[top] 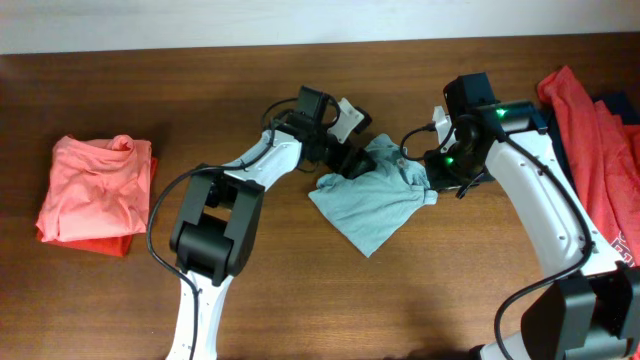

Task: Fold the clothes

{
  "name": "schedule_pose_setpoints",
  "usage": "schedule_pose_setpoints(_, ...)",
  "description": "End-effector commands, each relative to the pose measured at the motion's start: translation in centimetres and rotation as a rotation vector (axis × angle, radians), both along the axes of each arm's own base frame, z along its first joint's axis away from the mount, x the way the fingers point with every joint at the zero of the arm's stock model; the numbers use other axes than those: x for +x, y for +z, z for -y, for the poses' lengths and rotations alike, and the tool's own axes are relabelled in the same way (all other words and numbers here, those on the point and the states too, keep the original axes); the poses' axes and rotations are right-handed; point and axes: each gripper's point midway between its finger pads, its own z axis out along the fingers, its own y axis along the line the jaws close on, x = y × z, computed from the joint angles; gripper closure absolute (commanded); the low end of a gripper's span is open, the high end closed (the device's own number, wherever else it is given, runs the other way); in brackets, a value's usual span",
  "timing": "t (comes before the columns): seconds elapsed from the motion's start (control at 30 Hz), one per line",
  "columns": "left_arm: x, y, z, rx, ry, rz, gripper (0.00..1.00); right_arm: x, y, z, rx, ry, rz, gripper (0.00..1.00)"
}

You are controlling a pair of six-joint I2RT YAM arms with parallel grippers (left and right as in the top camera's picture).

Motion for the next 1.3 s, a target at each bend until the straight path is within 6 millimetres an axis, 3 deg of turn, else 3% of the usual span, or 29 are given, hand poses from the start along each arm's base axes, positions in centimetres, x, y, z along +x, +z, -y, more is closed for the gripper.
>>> schedule_pose_setpoints(0.0, -1.8, -0.9, 1.4, -0.013, -0.036, -0.067, 0.16, 0.2, 0.4, 0.3, -0.009, -0.006, 0.014, 0.81)
schedule_pose_setpoints(0.2, -3.3, -2.8, 2.1, 0.003, -0.062, -0.121, 0.27, 0.0, 0.4, 0.3, -0.010, -0.006, 0.006, 0.81)
schedule_pose_setpoints(0.3, -4.4, -3.9, 2.4, -0.006, -0.085, -0.171, 0.38, 0.0, 0.4, 0.3, -0.010, -0.006, 0.006, 0.81)
schedule_pose_setpoints(0.37, -4.6, -4.2, 2.5, -0.005, -0.088, -0.176, 0.56, 0.0, 0.4, 0.3, -0.011, -0.006, 0.005, 0.81)
schedule_pose_setpoints(0.4, -4.6, -4.2, 2.5, -0.005, -0.088, -0.176, 0.71, 0.0, 0.4, 0.3, -0.011, -0.006, 0.005, 0.81)
schedule_pose_setpoints(0.53, -4.6, -4.1, 2.5, -0.011, -0.091, -0.179, 0.99, 0.0, 0.4, 0.3, -0.011, -0.006, 0.005, 0.81)
schedule_pose_setpoints(0.7, -5.1, -3.4, 2.9, -0.052, -0.114, -0.201, 0.99, 0.0, 0.4, 0.3, -0.011, -0.006, 0.006, 0.81)
schedule_pose_setpoints(0.8, -3.7, -3.1, 1.7, -0.042, -0.076, -0.195, 0.99, -0.1, 0.4, 0.3, -0.012, -0.003, 0.002, 0.81)
schedule_pose_setpoints(0.9, -0.9, -3.3, -2.1, 0.074, 0.041, -0.189, 0.99, -0.2, 0.3, 0.4, -0.018, -0.002, -0.001, 0.81)
schedule_pose_setpoints(1.03, 2.6, -3.1, -9.3, 0.308, 0.232, -0.157, 0.99, -0.1, 0.3, 0.7, -0.032, -0.002, 0.001, 0.81)
schedule_pose_setpoints(1.27, 6.1, 1.6, -20.0, 0.452, 0.483, -0.094, 0.99, -0.1, 0.3, 0.8, -0.040, 0.002, 0.002, 0.81)
